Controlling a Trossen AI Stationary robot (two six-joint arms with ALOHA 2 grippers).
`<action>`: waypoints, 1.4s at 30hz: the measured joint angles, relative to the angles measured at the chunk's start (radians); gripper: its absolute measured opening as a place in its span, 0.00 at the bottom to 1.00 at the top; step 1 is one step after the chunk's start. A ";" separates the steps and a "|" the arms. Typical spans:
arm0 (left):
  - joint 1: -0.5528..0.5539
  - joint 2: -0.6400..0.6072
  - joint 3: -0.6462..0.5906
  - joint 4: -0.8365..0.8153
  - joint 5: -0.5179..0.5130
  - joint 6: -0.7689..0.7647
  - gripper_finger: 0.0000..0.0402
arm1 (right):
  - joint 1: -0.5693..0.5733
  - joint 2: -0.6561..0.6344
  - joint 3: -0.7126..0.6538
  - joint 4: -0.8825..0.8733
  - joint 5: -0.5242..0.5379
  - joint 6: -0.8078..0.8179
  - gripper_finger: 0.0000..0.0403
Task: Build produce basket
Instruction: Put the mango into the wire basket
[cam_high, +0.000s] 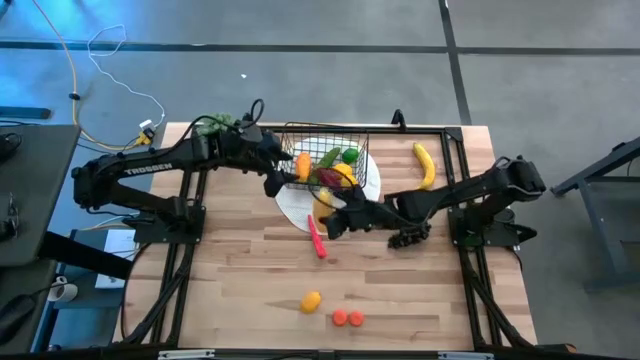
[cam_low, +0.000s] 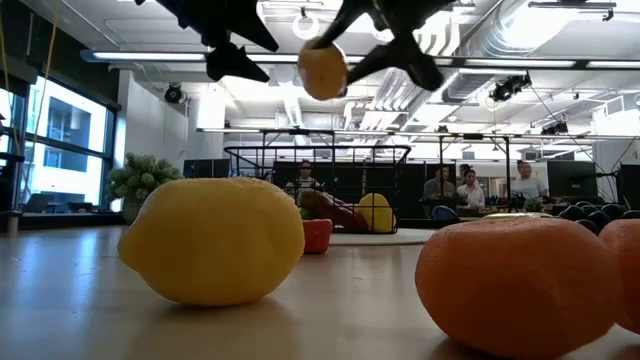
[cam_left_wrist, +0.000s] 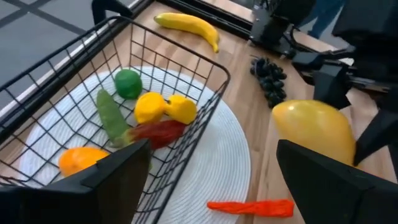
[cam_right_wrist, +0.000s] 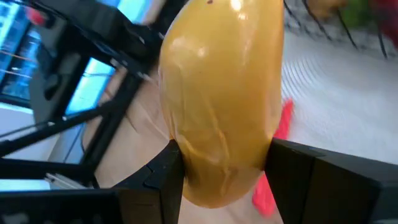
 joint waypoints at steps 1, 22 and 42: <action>0.003 0.000 0.000 0.001 0.000 0.002 0.84 | -0.010 0.000 0.000 0.019 0.001 -0.028 0.39; 0.000 0.000 0.000 0.105 0.135 -0.035 0.84 | -0.148 0.000 0.000 0.294 0.081 -0.546 0.39; -0.002 -0.001 0.000 0.277 0.048 -0.154 0.83 | -0.221 0.000 0.000 0.404 -0.128 -0.718 0.39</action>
